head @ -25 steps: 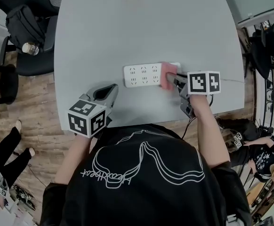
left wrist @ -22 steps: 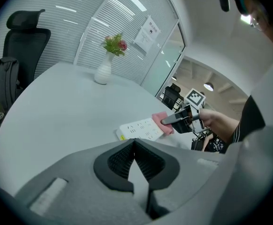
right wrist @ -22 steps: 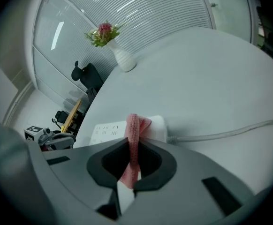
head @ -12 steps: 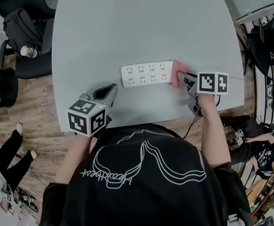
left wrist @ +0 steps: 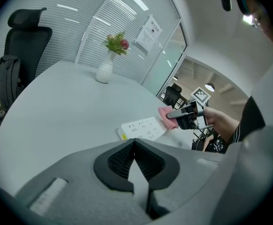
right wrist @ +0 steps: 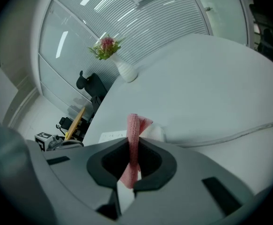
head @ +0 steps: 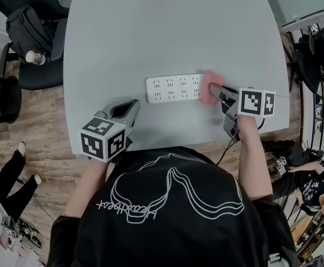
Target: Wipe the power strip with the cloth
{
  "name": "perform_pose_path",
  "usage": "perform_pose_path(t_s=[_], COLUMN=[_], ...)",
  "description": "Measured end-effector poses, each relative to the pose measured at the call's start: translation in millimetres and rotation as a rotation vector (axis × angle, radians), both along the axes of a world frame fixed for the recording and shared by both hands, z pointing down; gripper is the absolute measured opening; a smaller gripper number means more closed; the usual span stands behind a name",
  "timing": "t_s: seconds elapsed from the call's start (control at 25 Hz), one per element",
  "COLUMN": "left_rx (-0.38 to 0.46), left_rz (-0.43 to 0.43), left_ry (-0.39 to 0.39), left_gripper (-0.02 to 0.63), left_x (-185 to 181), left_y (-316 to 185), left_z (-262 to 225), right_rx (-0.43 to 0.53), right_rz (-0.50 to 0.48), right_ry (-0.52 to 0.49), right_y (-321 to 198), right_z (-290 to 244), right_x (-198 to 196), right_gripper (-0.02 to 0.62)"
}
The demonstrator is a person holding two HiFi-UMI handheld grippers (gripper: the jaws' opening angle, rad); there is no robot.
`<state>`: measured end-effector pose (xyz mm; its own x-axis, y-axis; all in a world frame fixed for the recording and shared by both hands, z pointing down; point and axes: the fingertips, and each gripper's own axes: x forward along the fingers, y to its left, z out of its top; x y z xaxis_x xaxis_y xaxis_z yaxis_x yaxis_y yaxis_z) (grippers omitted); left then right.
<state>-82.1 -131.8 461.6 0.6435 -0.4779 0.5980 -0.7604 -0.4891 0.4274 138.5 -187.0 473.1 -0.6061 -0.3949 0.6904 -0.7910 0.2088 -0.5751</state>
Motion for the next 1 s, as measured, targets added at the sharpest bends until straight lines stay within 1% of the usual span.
perform_pose_path(t_s=[0.12, 0.28, 0.48, 0.68, 0.84, 1.0], left_rx=[-0.005, -0.005, -0.004, -0.016, -0.022, -0.026], left_rz=[-0.014, -0.037, -0.051, -0.073, -0.092, -0.107], left_ry=[0.0, 0.014, 0.022, 0.026, 0.026, 0.024], left_gripper=[0.012, 0.012, 0.012, 0.012, 0.012, 0.012], left_x=[-5.4, -10.7, -18.5, -35.1, -37.1, -38.5], left_y=[-0.1, 1.0, 7.0, 8.9, 10.5, 13.7], left_z=[3.0, 3.9, 3.4, 7.4, 7.9, 8.8], right_rx=[0.018, 0.031, 0.038, 0.033, 0.027, 0.038], right_rz=[-0.034, -0.122, -0.224, -0.305, -0.351, -0.369], right_ry=[-0.022, -0.031, -0.038, -0.035, -0.022, -0.004], right_y=[-0.6, 5.2, 13.6, 18.4, 21.3, 21.8], right_z=[-7.8, -10.8, -8.8, 0.5, 5.6, 8.2], right_x=[-21.3, -60.1, -109.1, -155.6, -167.2, -172.3], right_gripper=[0.031, 0.031, 0.031, 0.031, 0.031, 0.031])
